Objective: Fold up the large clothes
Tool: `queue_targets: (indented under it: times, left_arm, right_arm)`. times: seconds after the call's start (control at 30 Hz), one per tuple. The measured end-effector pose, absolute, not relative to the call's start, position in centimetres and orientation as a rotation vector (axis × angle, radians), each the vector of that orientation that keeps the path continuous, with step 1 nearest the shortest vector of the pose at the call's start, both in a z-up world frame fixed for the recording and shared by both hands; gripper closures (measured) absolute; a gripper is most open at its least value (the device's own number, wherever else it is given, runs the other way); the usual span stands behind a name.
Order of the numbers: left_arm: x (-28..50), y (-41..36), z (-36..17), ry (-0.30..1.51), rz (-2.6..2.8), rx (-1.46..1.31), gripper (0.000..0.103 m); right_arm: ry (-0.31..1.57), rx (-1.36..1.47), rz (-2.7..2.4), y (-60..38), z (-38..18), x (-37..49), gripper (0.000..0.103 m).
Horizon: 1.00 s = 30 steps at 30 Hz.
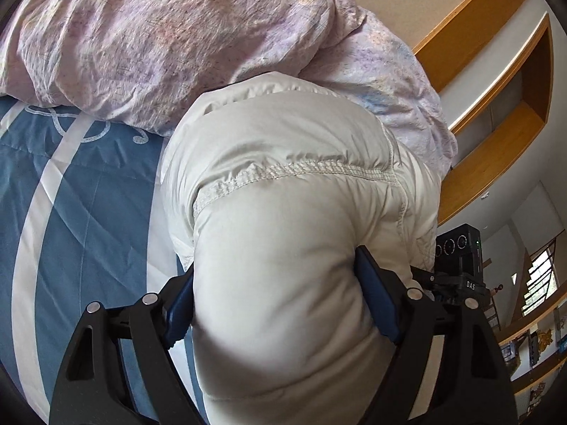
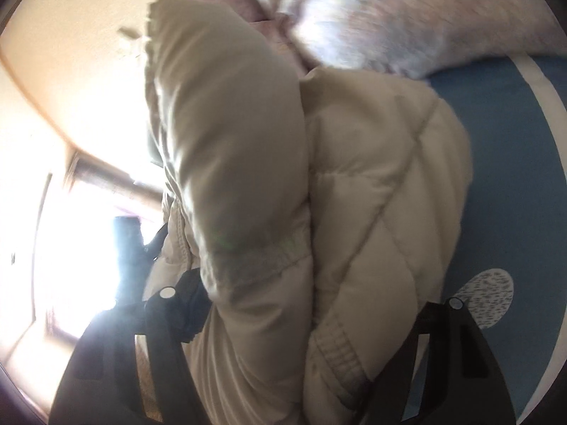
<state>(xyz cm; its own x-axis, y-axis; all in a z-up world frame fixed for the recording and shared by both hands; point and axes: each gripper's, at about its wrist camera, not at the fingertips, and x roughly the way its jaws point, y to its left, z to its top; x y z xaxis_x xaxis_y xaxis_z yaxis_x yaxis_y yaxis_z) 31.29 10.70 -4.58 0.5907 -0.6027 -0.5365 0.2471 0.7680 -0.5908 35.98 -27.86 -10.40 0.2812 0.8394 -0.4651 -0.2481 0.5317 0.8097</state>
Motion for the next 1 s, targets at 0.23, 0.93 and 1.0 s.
queue_targets:
  times: [0.23,0.93,1.0]
  left_arm:
    - [31.2,9.2,-4.1,0.784,-0.421,-0.350,0.009]
    - [25.8,2.2,-0.9,0.597,-0.280,0.111,0.007]
    - [25.9,1.7,-1.2,0.595,-0.276,0.112,0.007]
  right_arm:
    - [1.046,0.775,0.715,-28.9,-12.7,34.7,0.018]
    - [0.652,0.275,0.351,-24.8,0.6,24.9,0.058]
    - [0.688,0.291,0.349,-23.5,-0.9,26.6,0.061]
